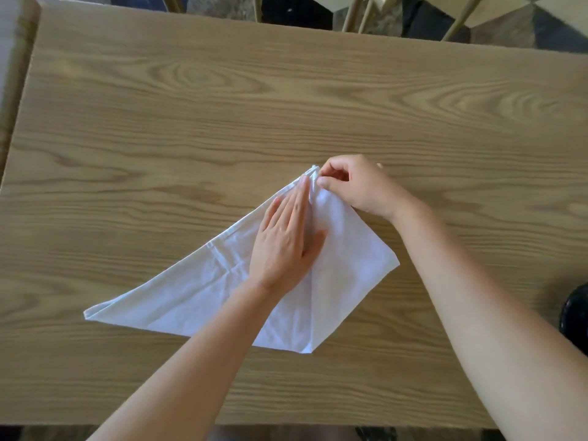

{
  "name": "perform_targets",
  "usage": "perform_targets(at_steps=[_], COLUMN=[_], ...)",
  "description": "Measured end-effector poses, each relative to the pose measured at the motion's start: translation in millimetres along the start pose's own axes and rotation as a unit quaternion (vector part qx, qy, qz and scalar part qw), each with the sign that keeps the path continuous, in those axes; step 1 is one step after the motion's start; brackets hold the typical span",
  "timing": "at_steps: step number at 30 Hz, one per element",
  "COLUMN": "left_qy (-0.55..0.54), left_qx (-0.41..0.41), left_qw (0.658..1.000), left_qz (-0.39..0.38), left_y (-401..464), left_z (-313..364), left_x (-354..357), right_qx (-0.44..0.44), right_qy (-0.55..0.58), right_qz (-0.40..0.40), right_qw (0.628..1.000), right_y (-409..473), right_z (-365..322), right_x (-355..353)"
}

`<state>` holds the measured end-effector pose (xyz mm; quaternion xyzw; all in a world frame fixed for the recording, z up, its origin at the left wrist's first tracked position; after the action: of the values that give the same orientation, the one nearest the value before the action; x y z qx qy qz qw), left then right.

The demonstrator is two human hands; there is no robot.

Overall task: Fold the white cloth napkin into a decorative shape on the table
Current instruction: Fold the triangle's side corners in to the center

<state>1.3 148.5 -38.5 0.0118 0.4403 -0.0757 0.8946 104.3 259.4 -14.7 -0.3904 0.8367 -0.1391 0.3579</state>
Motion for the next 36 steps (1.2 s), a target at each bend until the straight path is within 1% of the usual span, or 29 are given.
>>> perform_targets(at_steps=[7,12,15,18,20,22,25,27,29,31,33,36], left_qy=[0.067,0.088,0.106,0.138,0.153,0.163,0.181,0.202,0.208,0.208,0.205,0.228], left_qx=[-0.005,0.009,0.012,0.007,0.007,0.004,-0.002,-0.002,0.031,0.094,0.139,0.167], left_qw=[0.998,0.996,0.994,0.99,0.988,0.986,0.983,0.978,0.975,0.967,0.957,0.94], left_qz=[-0.014,-0.02,-0.03,-0.035,-0.036,-0.037,-0.035,-0.049,-0.07,-0.116,-0.153,-0.19], left_y=[0,-1,0,-2,-1,1,1,-8,-18,-40,-73,-118], left_z=[0,0,0,1,3,3,3,10,14,22,25,27], left_x=[3,6,8,11,13,13,11,15,20,29,37,42], right_qx=[0.031,0.025,0.029,0.03,0.009,-0.005,0.0,-0.003,-0.005,-0.01,-0.012,-0.013], right_qy=[-0.082,-0.068,-0.082,-0.092,-0.1,-0.168,-0.295,-0.328,-0.345,-0.359,-0.366,-0.382], right_qz=[0.067,0.069,0.074,0.095,0.133,0.17,0.149,0.136,0.139,0.143,0.149,0.151], right_qw=[0.994,0.995,0.993,0.991,0.986,0.971,0.944,0.935,0.928,0.922,0.919,0.912], right_y=[12,9,10,9,9,13,28,27,31,33,35,33], right_z=[2,5,1,-2,-4,-4,0,7,9,8,9,10], right_x=[-5,-5,-6,-4,-5,-5,7,19,19,16,12,15])
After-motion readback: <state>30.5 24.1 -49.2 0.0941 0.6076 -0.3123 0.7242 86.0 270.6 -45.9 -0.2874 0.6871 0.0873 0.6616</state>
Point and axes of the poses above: each hand's wrist, its own y-axis towards the middle knuckle, its own x-axis out of the palm, z = x × y, the point moved 5 cm from there along y, towards the middle knuckle, and after that the axes turned 12 degrees about -z, right-handed, at the moved point
